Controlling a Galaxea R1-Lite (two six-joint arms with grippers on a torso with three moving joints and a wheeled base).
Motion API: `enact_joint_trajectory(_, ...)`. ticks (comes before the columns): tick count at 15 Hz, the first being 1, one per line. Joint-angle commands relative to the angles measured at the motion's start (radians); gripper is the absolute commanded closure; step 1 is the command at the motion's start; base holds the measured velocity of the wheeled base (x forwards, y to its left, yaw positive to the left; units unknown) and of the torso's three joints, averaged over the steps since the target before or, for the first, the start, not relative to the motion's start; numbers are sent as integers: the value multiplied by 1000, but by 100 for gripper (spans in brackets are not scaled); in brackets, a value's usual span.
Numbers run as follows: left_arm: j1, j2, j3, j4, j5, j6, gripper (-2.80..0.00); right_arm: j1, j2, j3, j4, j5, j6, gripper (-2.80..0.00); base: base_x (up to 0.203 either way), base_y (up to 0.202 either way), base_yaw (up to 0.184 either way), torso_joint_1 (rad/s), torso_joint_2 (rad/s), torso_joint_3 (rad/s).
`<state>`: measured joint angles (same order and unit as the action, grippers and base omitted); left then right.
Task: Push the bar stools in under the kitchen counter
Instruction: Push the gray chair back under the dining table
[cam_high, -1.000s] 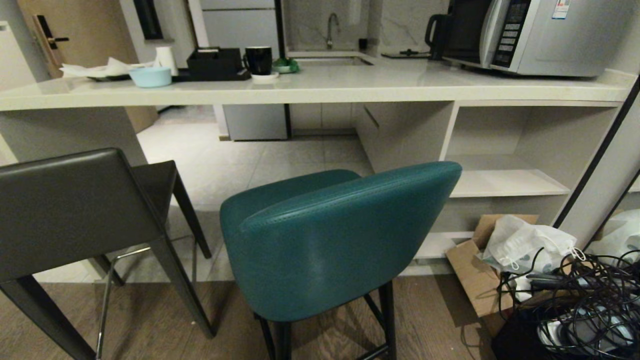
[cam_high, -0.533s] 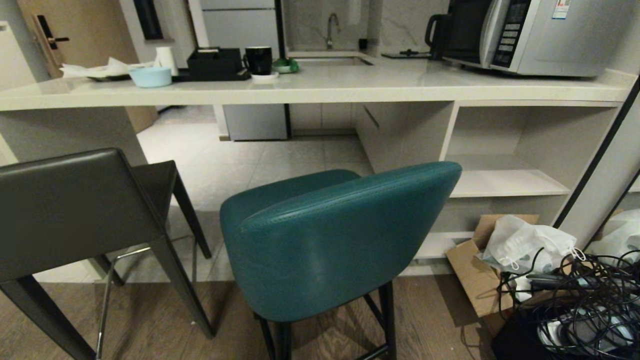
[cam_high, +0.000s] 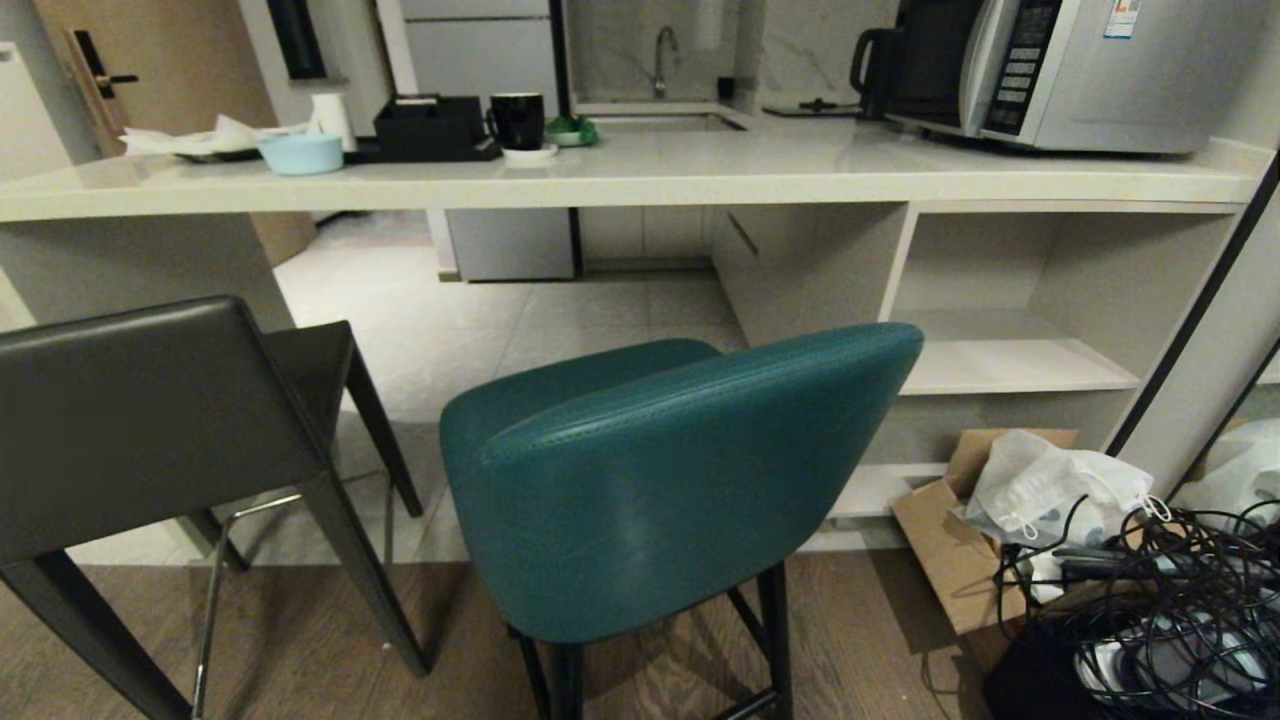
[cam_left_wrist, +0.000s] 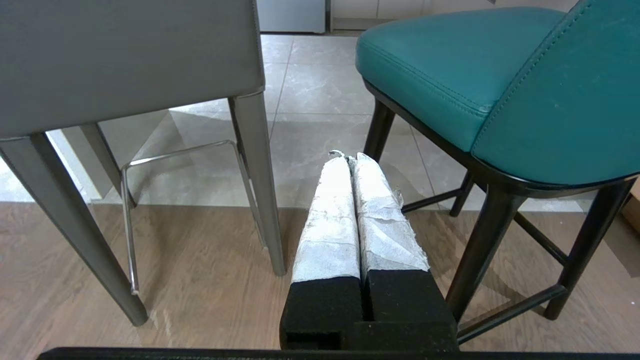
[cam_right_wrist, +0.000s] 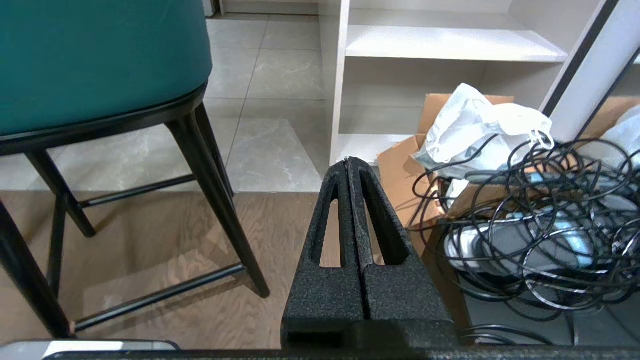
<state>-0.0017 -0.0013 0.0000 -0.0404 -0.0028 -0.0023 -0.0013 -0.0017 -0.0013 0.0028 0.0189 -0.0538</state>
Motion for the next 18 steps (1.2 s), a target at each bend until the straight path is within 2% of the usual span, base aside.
enact_joint_trajectory(1,-1,1,18,-1,0,-1,0,0,0,0,-3,1,11,0,0,0,0,0,0,0)
enact_joint_trajectory(6,-1,1,18,-1,-2,-1,0,0,2,1,2,9,-44,0,0,0,0,0,0,0)
enact_joint_trajectory(18,-1,1,18,-1,-2,-1,0,0,1,1,3,9,-41,0,0,0,0,0,0,0)
